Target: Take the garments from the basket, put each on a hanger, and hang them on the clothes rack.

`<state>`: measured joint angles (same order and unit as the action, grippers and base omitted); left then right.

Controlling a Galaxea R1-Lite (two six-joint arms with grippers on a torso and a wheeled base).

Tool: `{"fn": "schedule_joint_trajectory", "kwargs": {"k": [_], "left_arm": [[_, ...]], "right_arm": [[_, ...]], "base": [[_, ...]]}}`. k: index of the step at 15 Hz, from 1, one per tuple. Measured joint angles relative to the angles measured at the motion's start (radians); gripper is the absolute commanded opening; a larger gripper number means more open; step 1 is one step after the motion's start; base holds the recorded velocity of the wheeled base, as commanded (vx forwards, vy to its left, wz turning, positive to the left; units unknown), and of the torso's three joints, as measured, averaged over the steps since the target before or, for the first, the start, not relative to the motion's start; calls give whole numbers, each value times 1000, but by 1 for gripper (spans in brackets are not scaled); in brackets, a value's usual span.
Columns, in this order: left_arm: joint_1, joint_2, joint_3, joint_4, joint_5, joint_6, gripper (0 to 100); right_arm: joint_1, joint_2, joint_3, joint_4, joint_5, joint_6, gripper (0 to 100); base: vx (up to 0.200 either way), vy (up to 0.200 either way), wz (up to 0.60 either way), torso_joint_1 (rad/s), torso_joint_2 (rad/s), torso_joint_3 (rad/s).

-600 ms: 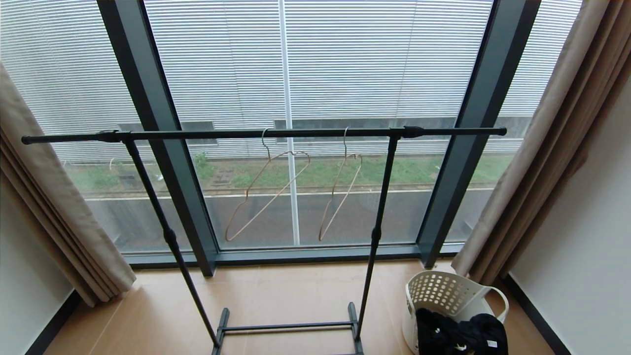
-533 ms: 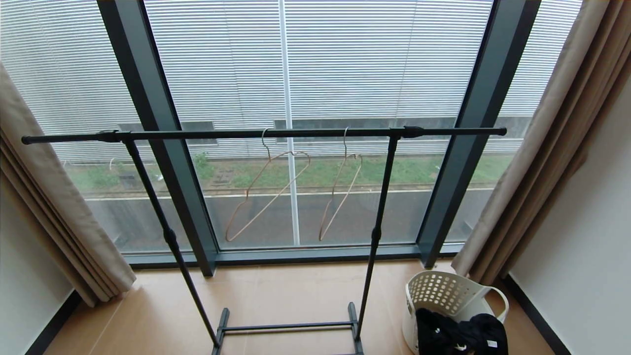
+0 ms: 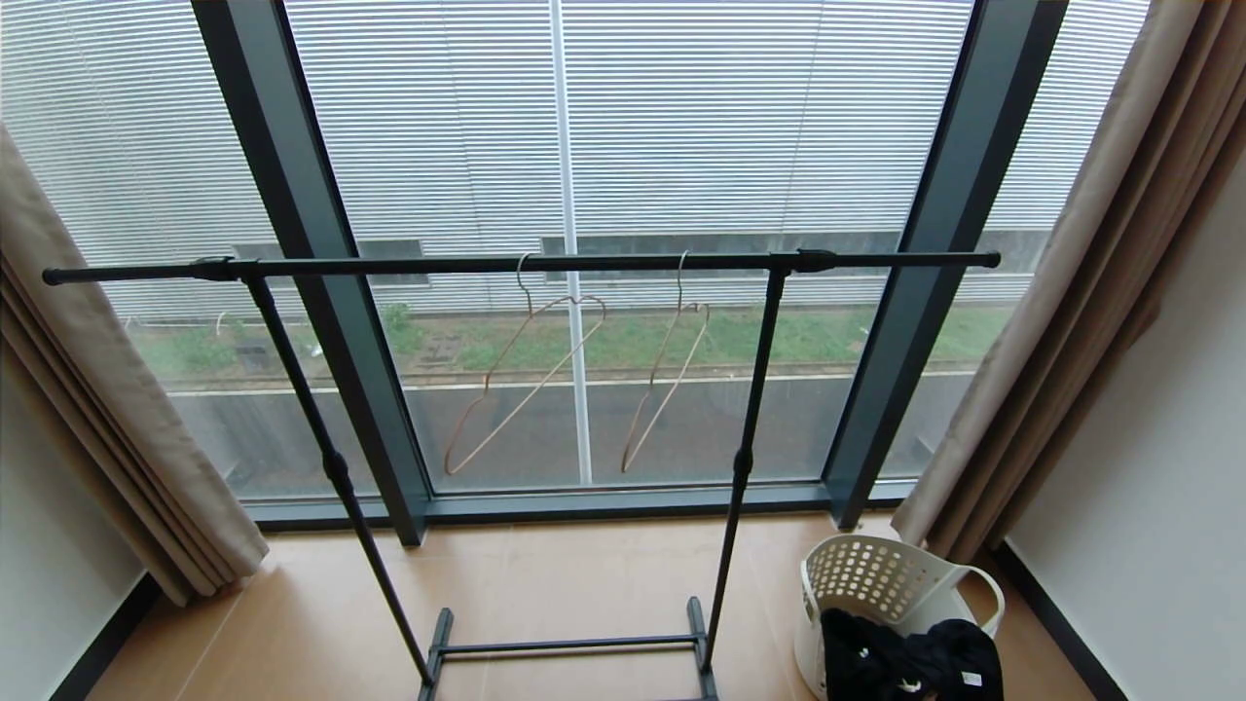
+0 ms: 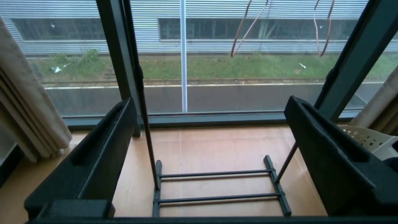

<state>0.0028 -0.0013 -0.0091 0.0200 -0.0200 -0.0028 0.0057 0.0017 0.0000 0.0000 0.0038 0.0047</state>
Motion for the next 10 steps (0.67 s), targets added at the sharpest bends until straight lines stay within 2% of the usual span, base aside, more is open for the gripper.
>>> {"fn": "schedule_joint_trajectory", "kwargs": {"k": [10], "left_arm": [[0, 0, 0, 0, -1, -1, 100]], "right_arm": [[0, 0, 0, 1, 2, -4, 100]], "base": [[0, 0, 0, 0, 0, 0]]}}
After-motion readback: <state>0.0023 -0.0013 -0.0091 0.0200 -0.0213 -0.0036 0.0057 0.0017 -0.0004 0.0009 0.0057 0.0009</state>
